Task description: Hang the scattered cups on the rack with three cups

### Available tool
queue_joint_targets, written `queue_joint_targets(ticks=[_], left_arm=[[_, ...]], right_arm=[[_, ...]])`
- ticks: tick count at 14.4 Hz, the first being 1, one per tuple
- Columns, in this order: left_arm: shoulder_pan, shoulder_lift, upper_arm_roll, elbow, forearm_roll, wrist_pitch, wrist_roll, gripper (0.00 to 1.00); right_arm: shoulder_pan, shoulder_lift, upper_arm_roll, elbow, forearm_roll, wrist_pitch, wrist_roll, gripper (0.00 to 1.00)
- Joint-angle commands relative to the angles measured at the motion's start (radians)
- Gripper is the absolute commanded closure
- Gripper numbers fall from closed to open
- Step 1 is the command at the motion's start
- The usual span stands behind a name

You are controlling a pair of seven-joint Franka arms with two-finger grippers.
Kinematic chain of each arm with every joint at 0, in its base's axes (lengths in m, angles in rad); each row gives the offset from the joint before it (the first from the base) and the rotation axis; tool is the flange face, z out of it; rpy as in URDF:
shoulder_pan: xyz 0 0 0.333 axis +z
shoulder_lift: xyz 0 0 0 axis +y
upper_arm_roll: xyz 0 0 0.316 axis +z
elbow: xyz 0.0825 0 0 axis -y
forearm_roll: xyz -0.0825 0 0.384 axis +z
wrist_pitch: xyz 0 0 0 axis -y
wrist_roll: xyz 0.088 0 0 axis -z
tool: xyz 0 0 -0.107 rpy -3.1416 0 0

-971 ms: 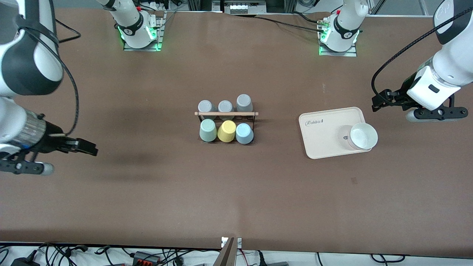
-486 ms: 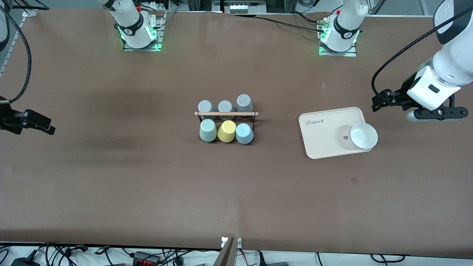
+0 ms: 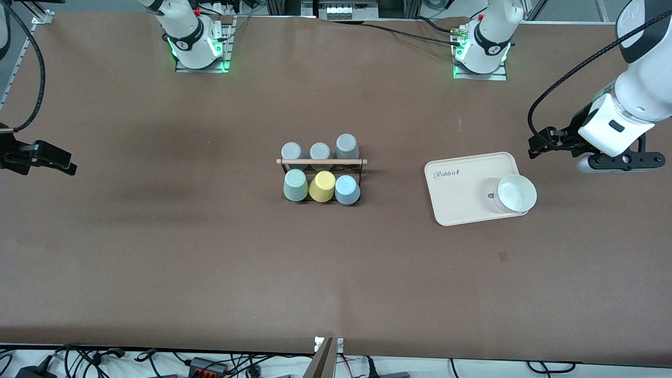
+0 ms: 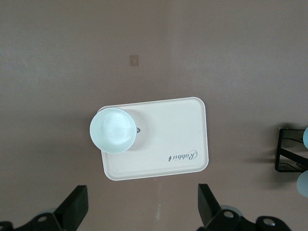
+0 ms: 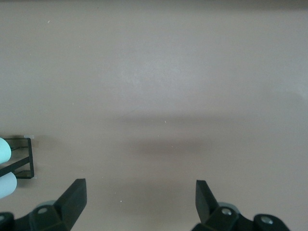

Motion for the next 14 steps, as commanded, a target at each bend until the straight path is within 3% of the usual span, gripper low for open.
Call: queue_joint_targets(ticks=[1,6,14], left_arm=[[0.008,-0.012,-0.002,0.003,0.022,-0.017,0.014,0.00],[0.015,-0.012,-0.002,0.003,0.022,-0.017,0.014,0.00],[0.018,-0.012,-0.002,0.003,0.022,-0.017,0.035,0.00]], right_arm=[[0.014,-0.160,-0.010,-0.254,-0.015,0.129,-0.019,0.00],[0.014,-0.209,-0.008,-0.326,-0.015,0.121,-0.050,0.00],[0.017,-0.209,-0.007,-0.308,-0.012,0.077,-0.062,0.00]])
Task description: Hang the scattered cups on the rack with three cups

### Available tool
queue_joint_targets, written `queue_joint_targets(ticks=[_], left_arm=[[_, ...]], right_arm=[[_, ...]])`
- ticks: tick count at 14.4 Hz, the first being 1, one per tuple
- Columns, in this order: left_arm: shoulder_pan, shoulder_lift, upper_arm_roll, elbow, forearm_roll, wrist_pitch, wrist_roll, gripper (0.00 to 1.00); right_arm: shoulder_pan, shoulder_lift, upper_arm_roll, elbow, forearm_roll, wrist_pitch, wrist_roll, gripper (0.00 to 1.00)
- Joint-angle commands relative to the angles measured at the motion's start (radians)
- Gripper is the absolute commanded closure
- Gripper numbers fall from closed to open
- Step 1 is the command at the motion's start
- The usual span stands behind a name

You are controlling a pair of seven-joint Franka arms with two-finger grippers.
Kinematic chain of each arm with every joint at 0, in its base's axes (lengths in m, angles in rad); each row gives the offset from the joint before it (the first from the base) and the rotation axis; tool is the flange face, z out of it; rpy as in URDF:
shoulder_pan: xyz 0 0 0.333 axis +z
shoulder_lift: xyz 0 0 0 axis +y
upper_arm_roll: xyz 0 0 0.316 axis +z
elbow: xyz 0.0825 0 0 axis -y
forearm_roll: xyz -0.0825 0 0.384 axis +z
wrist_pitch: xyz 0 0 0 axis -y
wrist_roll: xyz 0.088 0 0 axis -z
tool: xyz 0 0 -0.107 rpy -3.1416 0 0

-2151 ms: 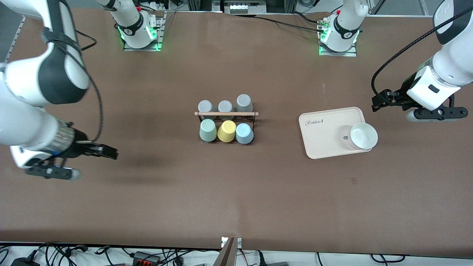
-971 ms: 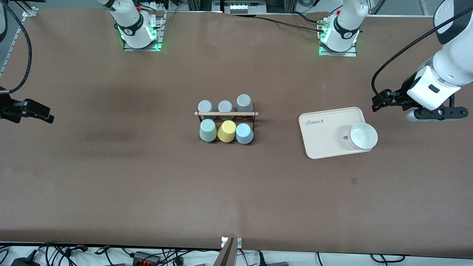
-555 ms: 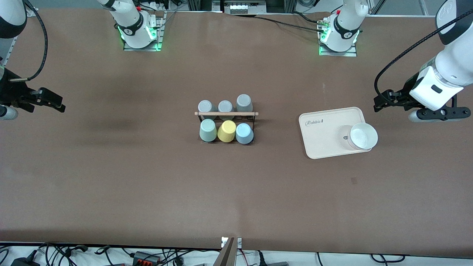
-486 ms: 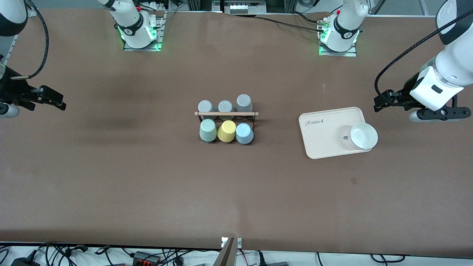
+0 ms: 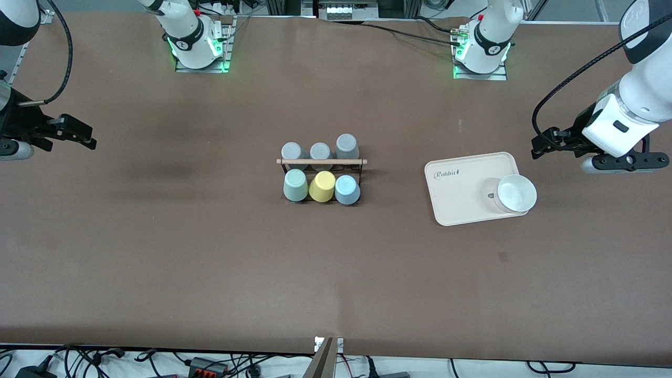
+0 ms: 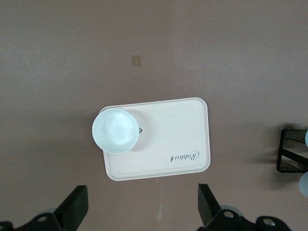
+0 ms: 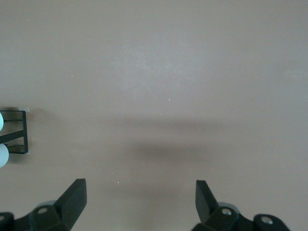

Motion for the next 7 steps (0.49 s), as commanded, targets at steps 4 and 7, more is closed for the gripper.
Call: queue_joint_targets(ticks=[4,7], left_arm=[[0.008,-0.012,-0.004,0.003,0.020,-0.017,0.025,0.00],[0.008,-0.012,-0.004,0.003,0.020,-0.017,0.025,0.00]], right_arm=[[0.011,-0.031,-0.005,-0.014,-0.010,0.001,-0.016,0.00],[0.012,-0.031,-0.005,-0.014,-0.010,0.003,-0.016,0.00]])
